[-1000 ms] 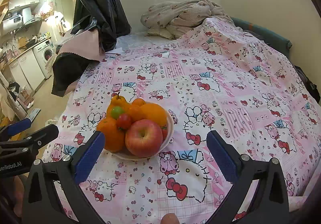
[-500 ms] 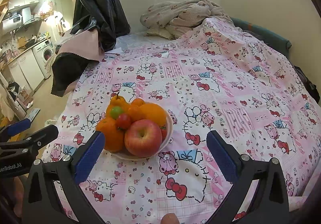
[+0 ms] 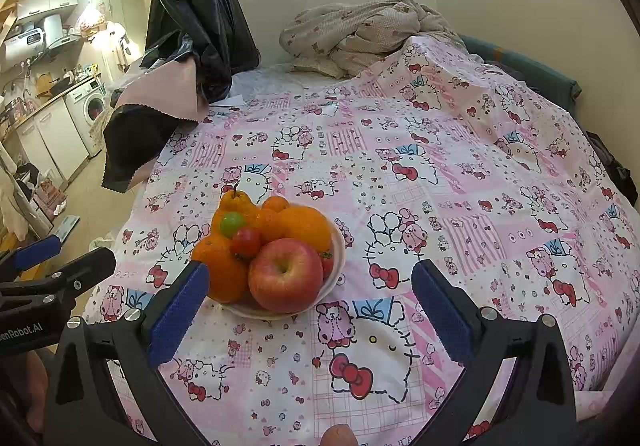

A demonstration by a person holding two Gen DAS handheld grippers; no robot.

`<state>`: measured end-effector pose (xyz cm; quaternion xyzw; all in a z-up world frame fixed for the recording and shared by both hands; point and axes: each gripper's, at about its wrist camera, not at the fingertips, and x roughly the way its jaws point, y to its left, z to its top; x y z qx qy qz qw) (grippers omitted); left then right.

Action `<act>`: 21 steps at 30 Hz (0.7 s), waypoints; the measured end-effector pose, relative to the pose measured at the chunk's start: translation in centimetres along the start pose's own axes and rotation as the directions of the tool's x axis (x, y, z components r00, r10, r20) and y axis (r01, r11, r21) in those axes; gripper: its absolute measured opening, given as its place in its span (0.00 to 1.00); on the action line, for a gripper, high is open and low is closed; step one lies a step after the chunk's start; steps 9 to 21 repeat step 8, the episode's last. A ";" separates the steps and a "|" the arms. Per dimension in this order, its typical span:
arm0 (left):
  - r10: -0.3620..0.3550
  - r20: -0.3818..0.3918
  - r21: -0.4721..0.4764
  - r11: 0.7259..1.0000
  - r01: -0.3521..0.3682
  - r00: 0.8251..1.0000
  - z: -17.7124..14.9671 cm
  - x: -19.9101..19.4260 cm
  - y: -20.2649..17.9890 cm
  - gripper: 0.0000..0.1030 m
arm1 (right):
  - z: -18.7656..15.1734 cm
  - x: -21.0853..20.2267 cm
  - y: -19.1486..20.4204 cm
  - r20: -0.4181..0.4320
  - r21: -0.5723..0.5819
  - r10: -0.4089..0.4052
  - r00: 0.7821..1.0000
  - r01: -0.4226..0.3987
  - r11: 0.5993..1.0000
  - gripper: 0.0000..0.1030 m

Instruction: Organize fruits

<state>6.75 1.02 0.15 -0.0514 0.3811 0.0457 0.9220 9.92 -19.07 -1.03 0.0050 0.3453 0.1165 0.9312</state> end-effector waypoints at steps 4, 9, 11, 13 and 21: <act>-0.001 -0.001 -0.001 1.000 0.001 1.000 0.0 0.0 0.0 1.00 | 0.1 -0.1 -0.1 0.001 -0.004 0.002 1.000 -0.002 1.000 1.00; 0.008 -0.002 0.009 1.000 -0.008 1.000 -0.1 0.0 -0.1 1.00 | 0.2 -0.1 -0.1 0.002 -0.004 0.004 1.000 -0.004 1.000 1.00; 0.008 -0.002 0.009 1.000 -0.008 1.000 -0.1 0.0 -0.1 1.00 | 0.2 -0.1 -0.1 0.002 -0.004 0.004 1.000 -0.004 1.000 1.00; 0.008 -0.002 0.009 1.000 -0.008 1.000 -0.1 0.0 -0.1 1.00 | 0.2 -0.1 -0.1 0.002 -0.004 0.004 1.000 -0.004 1.000 1.00; 0.008 -0.002 0.009 1.000 -0.008 1.000 -0.1 0.0 -0.1 1.00 | 0.2 -0.1 -0.1 0.002 -0.004 0.004 1.000 -0.004 1.000 1.00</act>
